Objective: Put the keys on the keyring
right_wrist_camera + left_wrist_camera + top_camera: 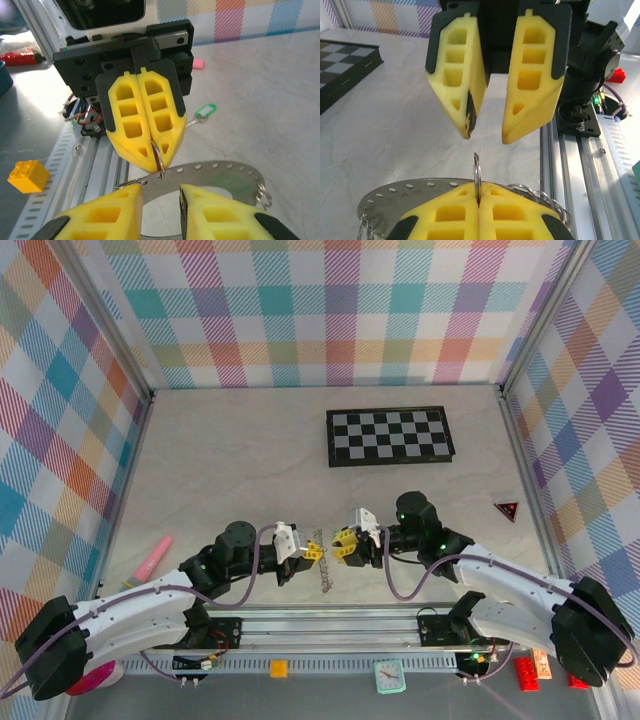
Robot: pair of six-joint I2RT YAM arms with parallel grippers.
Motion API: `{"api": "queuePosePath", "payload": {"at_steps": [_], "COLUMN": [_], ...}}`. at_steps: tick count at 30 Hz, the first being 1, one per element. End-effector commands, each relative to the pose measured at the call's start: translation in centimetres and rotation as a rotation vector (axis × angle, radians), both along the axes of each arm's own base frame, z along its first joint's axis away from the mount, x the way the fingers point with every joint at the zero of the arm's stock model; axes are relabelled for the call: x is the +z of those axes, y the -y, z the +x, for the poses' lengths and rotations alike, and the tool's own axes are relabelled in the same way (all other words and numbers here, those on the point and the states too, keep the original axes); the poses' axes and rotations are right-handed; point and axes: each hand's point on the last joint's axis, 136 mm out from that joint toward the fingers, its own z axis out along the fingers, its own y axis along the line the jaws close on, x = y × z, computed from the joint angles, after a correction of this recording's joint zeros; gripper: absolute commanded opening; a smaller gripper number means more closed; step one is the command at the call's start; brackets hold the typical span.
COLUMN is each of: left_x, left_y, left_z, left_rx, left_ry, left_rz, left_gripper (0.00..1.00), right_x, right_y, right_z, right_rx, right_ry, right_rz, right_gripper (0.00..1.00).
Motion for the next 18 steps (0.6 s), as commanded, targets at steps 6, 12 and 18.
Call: {"api": "queuePosePath", "payload": {"at_steps": [6,12,18], "left_x": [2.79,2.93,3.17], "left_y": [0.67,0.93,1.01], "left_z": [-0.75,-0.74,-0.76], "left_rx": [-0.061,-0.071,-0.073], "left_ry": [0.061,0.061,0.063], "left_rz": [-0.092,-0.102,-0.117], "left_gripper": [0.00,0.00,0.00], "right_x": [2.32,2.43,1.91], "right_y": [-1.22,-1.44,-1.62], "right_z": [-0.58,-0.55,-0.38], "right_rx": [0.101,0.111,0.108], "right_ry": [-0.040,-0.048,-0.056], "right_rz": [0.071,0.071,0.058], "right_gripper": [0.23,0.19,0.18]}}
